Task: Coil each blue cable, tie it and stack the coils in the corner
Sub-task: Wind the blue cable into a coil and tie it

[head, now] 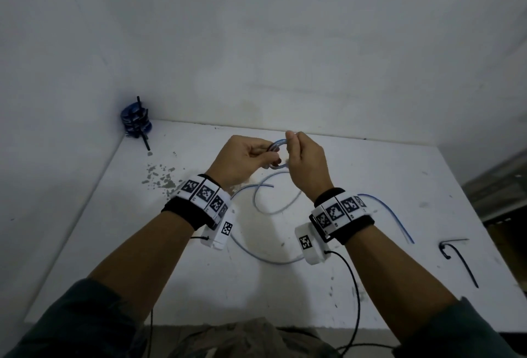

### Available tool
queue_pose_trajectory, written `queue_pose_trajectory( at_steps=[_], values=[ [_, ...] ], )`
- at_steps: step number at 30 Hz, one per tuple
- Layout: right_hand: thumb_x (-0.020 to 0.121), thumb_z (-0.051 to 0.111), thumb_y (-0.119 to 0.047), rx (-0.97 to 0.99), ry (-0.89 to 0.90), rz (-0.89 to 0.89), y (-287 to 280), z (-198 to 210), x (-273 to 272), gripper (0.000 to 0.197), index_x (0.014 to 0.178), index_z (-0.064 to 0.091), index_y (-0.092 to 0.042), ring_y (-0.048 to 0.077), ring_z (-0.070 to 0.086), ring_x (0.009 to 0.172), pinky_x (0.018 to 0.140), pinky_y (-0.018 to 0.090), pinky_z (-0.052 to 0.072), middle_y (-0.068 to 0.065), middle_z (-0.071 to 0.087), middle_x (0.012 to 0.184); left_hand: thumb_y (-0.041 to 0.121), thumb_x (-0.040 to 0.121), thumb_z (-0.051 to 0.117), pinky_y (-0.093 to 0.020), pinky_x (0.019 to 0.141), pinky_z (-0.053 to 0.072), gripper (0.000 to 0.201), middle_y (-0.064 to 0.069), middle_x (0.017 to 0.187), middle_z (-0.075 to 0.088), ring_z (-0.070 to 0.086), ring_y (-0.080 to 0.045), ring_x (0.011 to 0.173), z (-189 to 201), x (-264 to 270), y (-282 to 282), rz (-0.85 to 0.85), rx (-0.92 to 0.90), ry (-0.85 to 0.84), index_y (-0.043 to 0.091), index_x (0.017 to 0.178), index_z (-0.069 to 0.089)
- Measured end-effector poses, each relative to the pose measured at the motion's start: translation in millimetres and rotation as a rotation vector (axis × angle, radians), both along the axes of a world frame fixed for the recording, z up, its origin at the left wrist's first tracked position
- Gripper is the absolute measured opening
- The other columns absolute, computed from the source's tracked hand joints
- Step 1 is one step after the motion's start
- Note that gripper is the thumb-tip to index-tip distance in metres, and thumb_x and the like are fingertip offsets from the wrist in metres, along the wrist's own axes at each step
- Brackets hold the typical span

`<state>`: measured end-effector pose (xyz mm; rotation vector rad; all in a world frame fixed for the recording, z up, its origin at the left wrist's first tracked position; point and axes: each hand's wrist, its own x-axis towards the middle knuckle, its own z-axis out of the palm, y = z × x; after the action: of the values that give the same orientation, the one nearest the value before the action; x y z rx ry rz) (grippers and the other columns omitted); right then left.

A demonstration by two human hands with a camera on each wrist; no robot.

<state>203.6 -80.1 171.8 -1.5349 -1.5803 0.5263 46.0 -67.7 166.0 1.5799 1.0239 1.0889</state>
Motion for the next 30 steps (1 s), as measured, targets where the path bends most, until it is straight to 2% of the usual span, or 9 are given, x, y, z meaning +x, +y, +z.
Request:
queue_pose_trajectory(
  at_steps=[3, 6, 7, 11, 16, 19, 23, 28, 30],
  values=[
    [0.106, 0.041, -0.029, -0.003, 0.059, 0.046, -3.3, 4.0, -7.1, 0.038, 0.079, 0.051, -0.004, 0.015, 0.045, 0.058, 0.061, 0.040, 0.042, 0.008, 0.055, 0.066, 0.004, 0.086, 0.072, -0.029, 0.064, 0.058, 0.012, -0.008, 0.075, 0.075, 0.071, -0.018, 0.065, 0.6, 4.0, 0.0, 0.145, 0.066, -0.053, 0.009, 0.097, 0.076],
    [0.106, 0.041, -0.021, 0.020, 0.095, 0.099, -3.2, 9.3, -14.7, 0.024, 0.089, 0.052, -0.008, 0.000, 0.054, 0.059, 0.056, 0.017, 0.041, -0.004, 0.059, 0.069, 0.003, 0.087, 0.070, -0.031, 0.066, 0.059, 0.016, -0.006, 0.078, 0.075, 0.073, -0.019, 0.068, 1.8, 11.4, -0.8, 0.242, 0.070, -0.138, 0.007, 0.103, 0.075],
    [0.105, 0.041, -0.019, 0.035, 0.083, 0.092, -1.2, 10.4, -14.4, 0.022, 0.089, 0.052, -0.009, 0.000, 0.054, 0.058, 0.055, 0.016, 0.040, -0.006, 0.057, 0.068, 0.002, 0.086, 0.071, -0.031, 0.068, 0.060, 0.019, -0.006, 0.081, 0.076, 0.074, -0.021, 0.071, 1.6, 12.8, -1.5, 0.234, 0.040, -0.164, 0.006, 0.104, 0.074],
    [0.105, 0.042, -0.019, 0.065, 0.103, 0.056, 5.3, 9.1, -5.3, 0.023, 0.087, 0.052, -0.010, 0.010, 0.048, 0.058, 0.058, 0.029, 0.040, -0.003, 0.056, 0.067, -0.002, 0.080, 0.076, -0.035, 0.080, 0.060, 0.028, -0.011, 0.092, 0.076, 0.075, -0.027, 0.085, 6.7, 9.5, -4.3, 0.098, -0.075, -0.228, 0.011, 0.105, 0.073],
    [0.106, 0.041, -0.020, 0.137, 0.256, -0.018, -0.3, 9.7, -17.8, 0.026, 0.083, 0.052, -0.015, 0.003, 0.049, 0.059, 0.060, 0.024, 0.041, -0.008, 0.056, 0.067, 0.002, 0.081, 0.077, -0.026, 0.059, 0.056, 0.014, -0.005, 0.075, 0.075, 0.073, -0.018, 0.066, 18.0, 18.7, 1.5, 0.300, 0.016, -0.173, 0.007, 0.094, 0.075],
    [0.106, 0.040, -0.019, 0.137, 0.303, -0.036, -0.1, 12.5, -20.6, 0.025, 0.084, 0.051, -0.012, 0.004, 0.049, 0.059, 0.060, 0.022, 0.041, -0.006, 0.056, 0.067, 0.002, 0.083, 0.075, -0.027, 0.066, 0.057, 0.015, -0.011, 0.079, 0.075, 0.072, -0.020, 0.067, 19.1, 19.9, 3.2, 0.286, -0.006, -0.197, 0.002, 0.098, 0.073],
    [0.106, 0.041, -0.020, 0.066, 0.206, 0.033, 1.6, 11.9, -2.6, 0.029, 0.083, 0.053, -0.008, 0.011, 0.051, 0.063, 0.062, 0.028, 0.042, -0.002, 0.058, 0.069, 0.009, 0.089, 0.070, -0.026, 0.070, 0.057, 0.015, -0.012, 0.082, 0.074, 0.070, -0.016, 0.073, 23.4, 9.5, 6.9, 0.095, -0.130, -0.048, 0.001, 0.102, 0.073],
    [0.101, 0.053, -0.021, 0.122, 0.109, 0.015, 4.0, 17.5, 28.1, 0.026, 0.081, 0.068, -0.012, 0.002, 0.047, 0.054, 0.055, 0.020, 0.039, -0.003, 0.055, 0.061, 0.009, 0.088, 0.071, -0.012, 0.060, 0.045, 0.012, -0.005, 0.075, 0.072, 0.064, -0.001, 0.063, 37.6, -1.3, 8.4, 0.075, -0.155, 0.084, 0.003, 0.097, 0.076],
    [0.100, 0.056, -0.020, 0.153, 0.079, -0.010, 7.9, 22.5, 44.9, 0.025, 0.079, 0.069, -0.014, -0.001, 0.050, 0.055, 0.057, 0.017, 0.038, -0.011, 0.055, 0.060, 0.009, 0.086, 0.072, -0.008, 0.059, 0.043, 0.012, -0.007, 0.076, 0.072, 0.063, 0.000, 0.062, 41.6, -5.3, 5.7, 0.047, -0.137, 0.139, 0.003, 0.095, 0.077]
  ],
)
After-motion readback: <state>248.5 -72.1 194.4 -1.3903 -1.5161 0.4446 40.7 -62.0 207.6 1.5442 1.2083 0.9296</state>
